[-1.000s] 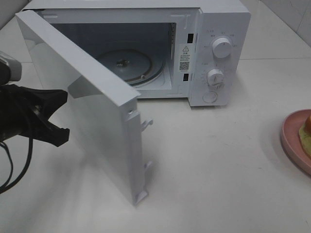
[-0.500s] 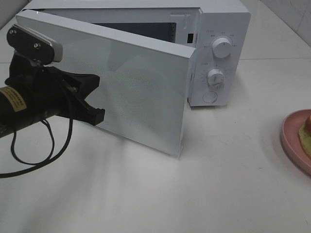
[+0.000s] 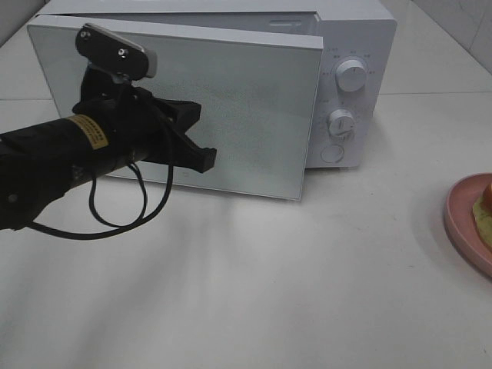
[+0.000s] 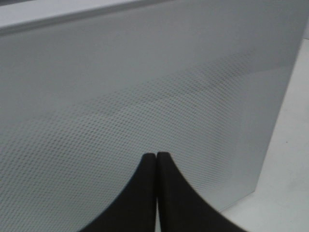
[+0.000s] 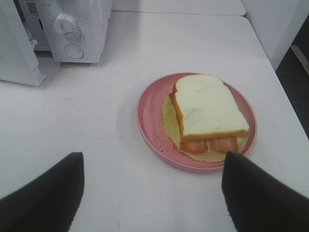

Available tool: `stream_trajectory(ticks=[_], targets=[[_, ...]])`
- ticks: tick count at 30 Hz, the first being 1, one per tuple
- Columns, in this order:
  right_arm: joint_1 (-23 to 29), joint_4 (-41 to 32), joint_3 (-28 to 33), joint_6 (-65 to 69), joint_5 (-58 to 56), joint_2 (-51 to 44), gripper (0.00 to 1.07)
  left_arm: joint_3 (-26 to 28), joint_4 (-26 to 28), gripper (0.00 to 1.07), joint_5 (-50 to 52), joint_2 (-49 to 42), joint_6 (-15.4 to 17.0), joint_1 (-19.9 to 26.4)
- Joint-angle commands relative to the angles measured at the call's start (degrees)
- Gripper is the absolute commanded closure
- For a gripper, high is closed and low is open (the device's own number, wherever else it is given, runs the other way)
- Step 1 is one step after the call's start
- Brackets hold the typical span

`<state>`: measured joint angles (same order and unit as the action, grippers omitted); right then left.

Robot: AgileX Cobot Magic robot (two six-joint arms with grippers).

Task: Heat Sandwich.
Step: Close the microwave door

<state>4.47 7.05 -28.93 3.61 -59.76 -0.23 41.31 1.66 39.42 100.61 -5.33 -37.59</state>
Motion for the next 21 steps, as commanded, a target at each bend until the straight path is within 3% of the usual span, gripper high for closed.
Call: stream_trajectory(ticks=[1,7,21], targets=[[-0.5,-0.2,0.1,-0.6,0.2,-1.4,0.31,2.3,0.7,1.06,-0.4,1.4,-0.3,-1.1],[-0.5,-0.2,0.1,-0.6,0.2,-1.4,0.31,8.2,2.8,1.06,-0.7,5.4,-0.3,-3.3],[-0.5,-0.2,0.1,-0.6,0.2,-1.4,0.31,20.8,3.9,1.06,-5.8,11.4,-0.1,-3.6]])
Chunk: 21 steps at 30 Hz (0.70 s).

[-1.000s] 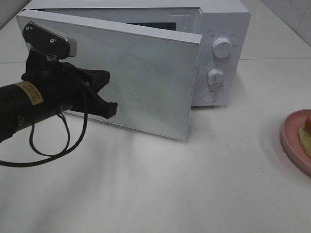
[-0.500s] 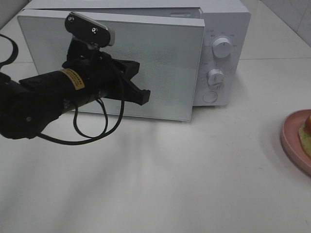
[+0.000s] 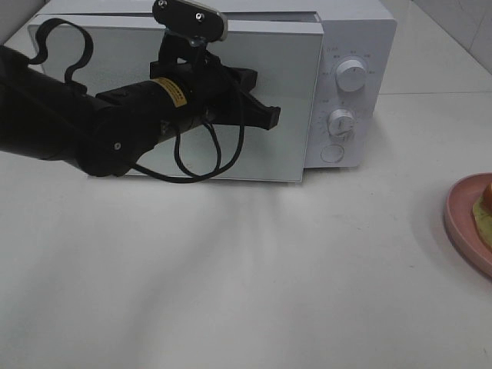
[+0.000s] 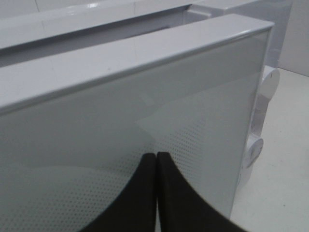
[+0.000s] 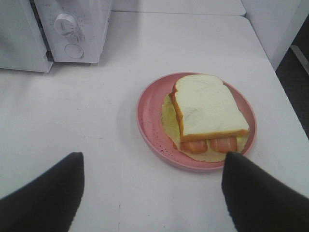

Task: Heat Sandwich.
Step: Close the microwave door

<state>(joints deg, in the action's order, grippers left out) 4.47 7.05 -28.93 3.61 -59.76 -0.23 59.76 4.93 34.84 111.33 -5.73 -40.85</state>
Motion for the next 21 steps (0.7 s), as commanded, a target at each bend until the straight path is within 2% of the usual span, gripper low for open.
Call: stream_trajectory(ticks=[1,7,16,21], targets=[[-0.5,-0.2,0.1,-0.6,0.2,-1.4,0.31,3.2,0.6,1.06,-1.6,1.1,0.3,-0.3],[-0.5,-0.2,0.1,-0.6,0.2,-1.4,0.31,6.4,0.6,1.06,-2.5,3.0,0.3,-0.3],[-0.5,-0.2,0.1,-0.6,0.2,-1.4,0.31,6.8,0.8,1.06,-2.8,4.1,0.3,0.1],[-0.5,-0.2,0.1,-0.6,0.2,-1.4,0.31,8.6,2.6,1.06,-3.2,5.4,0.1,0.9]])
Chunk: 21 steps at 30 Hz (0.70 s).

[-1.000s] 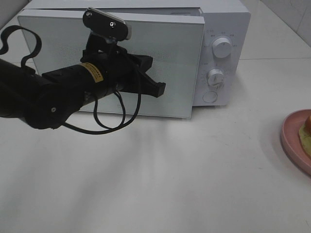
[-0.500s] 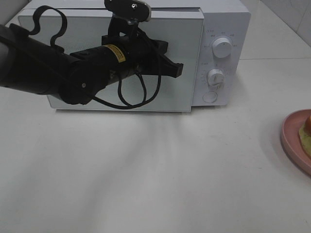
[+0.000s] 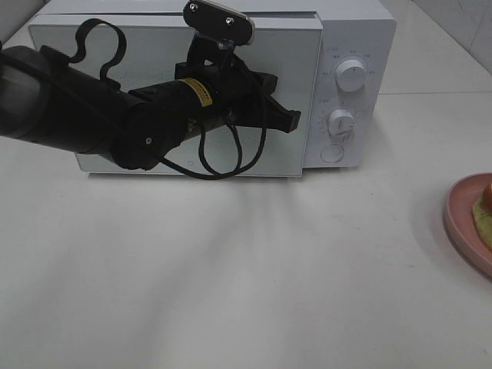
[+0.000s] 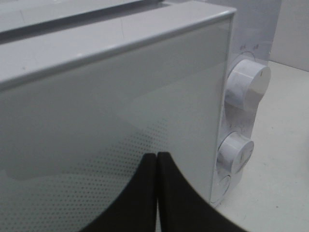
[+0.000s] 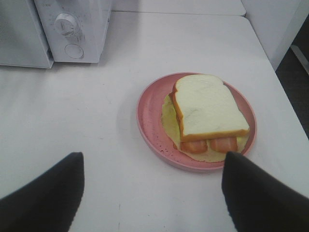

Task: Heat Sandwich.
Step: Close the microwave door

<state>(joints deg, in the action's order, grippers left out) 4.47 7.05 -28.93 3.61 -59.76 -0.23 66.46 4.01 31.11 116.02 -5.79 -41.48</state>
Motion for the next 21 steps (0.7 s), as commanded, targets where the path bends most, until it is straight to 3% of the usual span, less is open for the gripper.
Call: stream_trajectory(ticks=[1,8,21], targets=[[-0.5,-0.2,0.1,-0.6,0.2,-1.4,0.31,2.6,4.1,1.06,0.6,1.0,0.1,1.5],[-0.5,-0.2,0.1,-0.6,0.2,-1.4,0.31,9.1,6.5,1.06,-2.6,3.6,-0.7,2.8],[-0.5,-0.2,0.1,-0.6,0.2,-1.4,0.31,9.2,6.5,1.06,-2.7,3.7,-1.1,2.8]])
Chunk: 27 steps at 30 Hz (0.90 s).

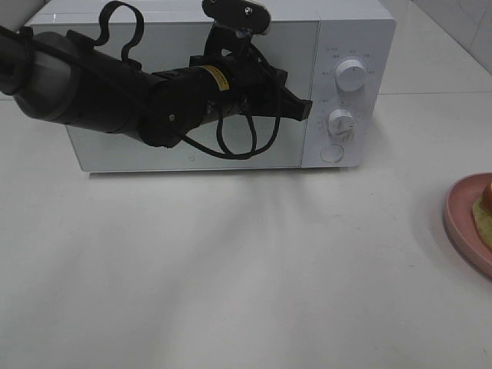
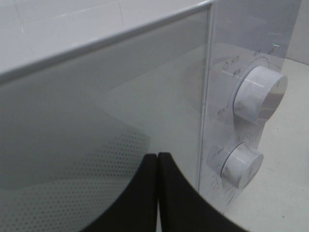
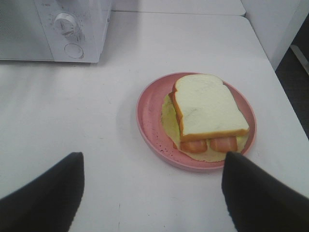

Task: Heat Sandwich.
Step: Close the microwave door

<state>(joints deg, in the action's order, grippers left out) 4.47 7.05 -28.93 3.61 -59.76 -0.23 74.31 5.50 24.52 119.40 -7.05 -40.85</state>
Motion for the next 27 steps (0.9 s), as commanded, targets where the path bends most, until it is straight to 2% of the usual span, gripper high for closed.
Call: stream_trajectory(ticks=[1,17,27], targets=[[-0.5,-0.2,0.1,-0.6,0.2,-1.4,0.31,1.4,5.0,1.06,3.9,0.3,0.1,2.2],[-0.5,-0.2,0.1,-0.6,0.2,-1.4,0.31,1.4,5.0,1.06,3.9,0.2,0.2,1.8],[-0.5,-0.2,0.1,-0.6,0.2,-1.4,0.31,1.3,5.0,1.06,0.6,-2.3,0.2,-1.3]])
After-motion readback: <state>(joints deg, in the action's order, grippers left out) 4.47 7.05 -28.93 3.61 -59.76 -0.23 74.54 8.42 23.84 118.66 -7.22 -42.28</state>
